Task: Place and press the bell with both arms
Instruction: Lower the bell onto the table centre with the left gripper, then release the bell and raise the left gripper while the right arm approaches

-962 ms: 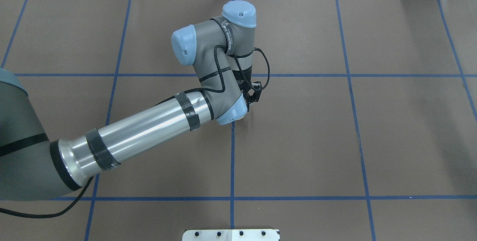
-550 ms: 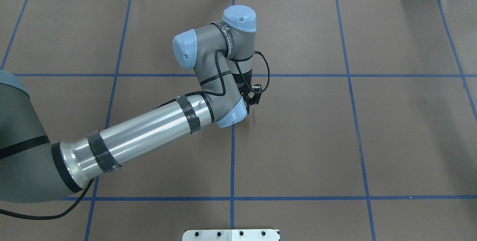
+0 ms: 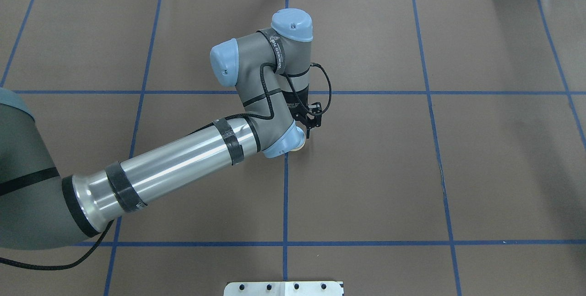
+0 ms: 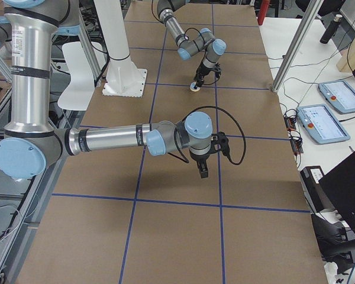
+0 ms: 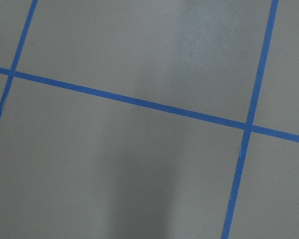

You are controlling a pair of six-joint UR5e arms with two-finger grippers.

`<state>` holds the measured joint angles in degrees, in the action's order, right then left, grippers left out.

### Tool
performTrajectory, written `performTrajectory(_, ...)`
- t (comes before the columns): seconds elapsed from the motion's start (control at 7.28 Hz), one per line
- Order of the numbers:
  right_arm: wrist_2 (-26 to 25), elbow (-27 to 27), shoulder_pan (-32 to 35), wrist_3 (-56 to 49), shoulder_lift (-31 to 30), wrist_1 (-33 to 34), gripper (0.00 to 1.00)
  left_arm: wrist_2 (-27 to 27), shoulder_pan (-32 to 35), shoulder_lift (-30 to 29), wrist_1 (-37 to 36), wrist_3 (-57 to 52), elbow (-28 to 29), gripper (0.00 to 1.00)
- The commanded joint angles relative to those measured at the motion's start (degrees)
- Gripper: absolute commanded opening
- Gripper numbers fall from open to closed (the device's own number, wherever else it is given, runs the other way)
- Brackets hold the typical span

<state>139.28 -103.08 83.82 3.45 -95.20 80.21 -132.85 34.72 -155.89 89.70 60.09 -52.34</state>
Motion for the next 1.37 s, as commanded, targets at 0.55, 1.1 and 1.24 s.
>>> performTrajectory(0.55,-6.36,-3.42,-16.63,34.88,16.16,-0.14,0.83,-0.57,11.49,25.32,-3.65,-0.42,-40.48,0.98)
performTrajectory(1.1,-23.68,-5.47,-40.53,60.51,29.52,3.87,0.00,0.04,21.42,45.81,-3.66,-13.74,-57.15,0.98)
performTrajectory(1.24,-23.62,-2.68,-43.27,61.92,35.12,8.34,0.00,0.13,23.44,48.29,-3.66,-16.91,-58.13,0.98)
